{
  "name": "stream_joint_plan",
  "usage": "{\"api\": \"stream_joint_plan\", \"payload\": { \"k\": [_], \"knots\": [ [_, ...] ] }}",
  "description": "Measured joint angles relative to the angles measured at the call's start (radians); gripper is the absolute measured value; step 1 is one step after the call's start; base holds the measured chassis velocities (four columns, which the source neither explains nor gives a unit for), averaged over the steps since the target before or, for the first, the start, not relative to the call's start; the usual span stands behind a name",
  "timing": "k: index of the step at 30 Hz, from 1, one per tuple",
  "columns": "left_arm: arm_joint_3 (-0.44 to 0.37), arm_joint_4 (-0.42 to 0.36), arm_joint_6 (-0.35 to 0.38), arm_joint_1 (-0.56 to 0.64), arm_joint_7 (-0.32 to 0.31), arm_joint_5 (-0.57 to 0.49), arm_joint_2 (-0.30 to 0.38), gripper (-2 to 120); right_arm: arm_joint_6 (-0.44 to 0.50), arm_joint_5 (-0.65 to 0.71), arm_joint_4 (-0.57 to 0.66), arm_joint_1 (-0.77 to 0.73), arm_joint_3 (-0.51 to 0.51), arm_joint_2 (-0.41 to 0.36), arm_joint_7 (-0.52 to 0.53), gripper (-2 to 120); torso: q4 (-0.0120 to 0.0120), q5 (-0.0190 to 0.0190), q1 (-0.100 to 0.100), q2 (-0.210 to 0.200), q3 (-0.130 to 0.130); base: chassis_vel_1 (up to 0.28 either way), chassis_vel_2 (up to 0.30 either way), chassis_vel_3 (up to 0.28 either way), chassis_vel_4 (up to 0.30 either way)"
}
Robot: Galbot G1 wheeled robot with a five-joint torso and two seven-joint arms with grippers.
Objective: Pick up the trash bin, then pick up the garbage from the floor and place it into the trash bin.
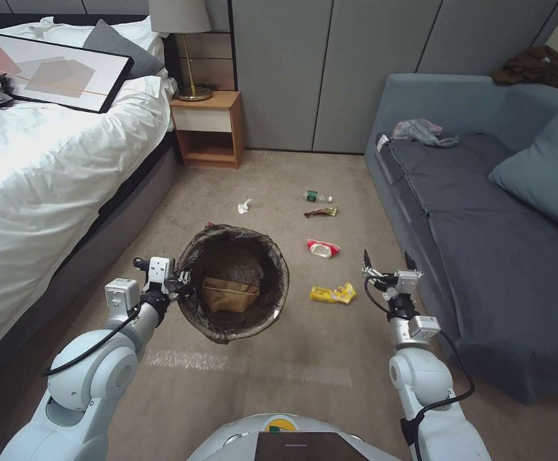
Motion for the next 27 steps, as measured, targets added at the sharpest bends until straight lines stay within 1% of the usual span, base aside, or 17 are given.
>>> {"api": "stream_joint_plan", "payload": {
  "k": [1, 4, 5, 7, 9, 11, 18, 21, 23, 24, 25, 26, 27],
  "knots": [
    [0.000, 0.000, 0.000, 0.000, 0.000, 0.000, 0.000, 0, 0.002, -0.004, 0.001, 0.000, 0.000, 0.000, 0.000, 100, -0.0003, -0.0004, 0.000, 0.000, 0.000, -0.330, 0.296, 0.319, -0.313],
    [-0.002, 0.002, 0.000, 0.000, 0.001, 0.000, 0.000, 0, 0.002, -0.015, 0.002, 0.001, 0.000, 0.001, 0.006, 100, 0.0003, 0.0001, 0.000, 0.000, 0.000, -0.315, 0.330, 0.320, -0.314],
    [-0.002, 0.002, 0.000, 0.000, 0.001, 0.000, 0.000, 0, 0.002, -0.015, 0.003, 0.001, 0.001, 0.000, 0.012, 100, 0.0002, -0.0005, 0.000, 0.000, 0.000, -0.296, 0.332, 0.290, -0.296],
    [-0.002, 0.003, 0.000, 0.000, 0.001, 0.000, 0.000, 0, 0.001, -0.014, 0.003, 0.002, 0.000, -0.001, 0.015, 100, 0.0000, -0.0002, 0.000, 0.000, 0.000, -0.275, 0.308, 0.290, -0.264],
    [-0.002, 0.003, 0.000, 0.000, 0.003, 0.000, 0.000, 0, 0.002, -0.013, 0.003, 0.003, 0.001, -0.002, 0.016, 100, -0.0002, -0.0002, 0.000, 0.000, 0.000, -0.156, 0.237, 0.217, -0.232],
    [-0.003, 0.003, 0.000, 0.000, 0.004, 0.002, 0.000, 0, 0.001, -0.014, 0.004, 0.004, 0.002, -0.004, 0.018, 100, 0.0003, -0.0001, 0.000, 0.000, 0.000, -0.053, 0.126, 0.092, -0.117],
    [-0.006, 0.007, 0.000, 0.001, 0.010, 0.007, -0.002, 0, -0.005, -0.016, 0.006, 0.001, -0.001, -0.002, 0.030, 100, 0.0000, -0.0002, 0.000, 0.000, 0.000, 0.053, -0.061, -0.052, 0.046],
    [-0.007, 0.012, 0.000, 0.001, 0.011, 0.008, -0.003, 0, -0.028, -0.030, 0.018, 0.000, -0.004, -0.009, 0.046, 100, 0.0000, -0.0002, 0.000, 0.000, 0.000, 0.000, 0.000, 0.000, 0.000],
    [-0.007, 0.016, 0.000, 0.002, 0.011, 0.009, -0.006, 0, -0.074, -0.039, 0.034, 0.004, -0.017, -0.024, 0.101, 100, 0.0000, -0.0002, 0.000, 0.000, 0.000, 0.000, 0.000, 0.000, 0.000],
    [-0.007, 0.016, 0.000, 0.002, 0.011, 0.009, -0.006, 0, -0.074, -0.039, 0.034, 0.004, -0.017, -0.024, 0.101, 100, 0.0000, -0.0002, 0.000, 0.000, 0.000, 0.000, 0.000, 0.000, 0.000],
    [-0.007, 0.016, 0.000, 0.002, 0.011, 0.009, -0.007, 0, -0.092, -0.040, 0.038, 0.006, -0.023, -0.030, 0.122, 100, 0.0001, -0.0002, 0.000, 0.000, 0.000, 0.000, 0.000, 0.000, 0.000],
    [-0.007, 0.018, 0.000, 0.003, 0.011, 0.009, -0.011, 0, -0.157, -0.038, 0.053, 0.012, -0.037, -0.047, 0.167, 100, 0.0001, -0.0001, 0.000, 0.000, 0.000, 0.000, 0.000, 0.000, 0.000],
    [-0.007, 0.018, 0.000, 0.003, 0.011, 0.009, -0.011, 0, -0.157, -0.038, 0.053, 0.012, -0.037, -0.047, 0.167, 100, 0.0001, -0.0001, 0.000, 0.000, 0.000, 0.000, 0.000, 0.000, 0.000]
  ]
}}
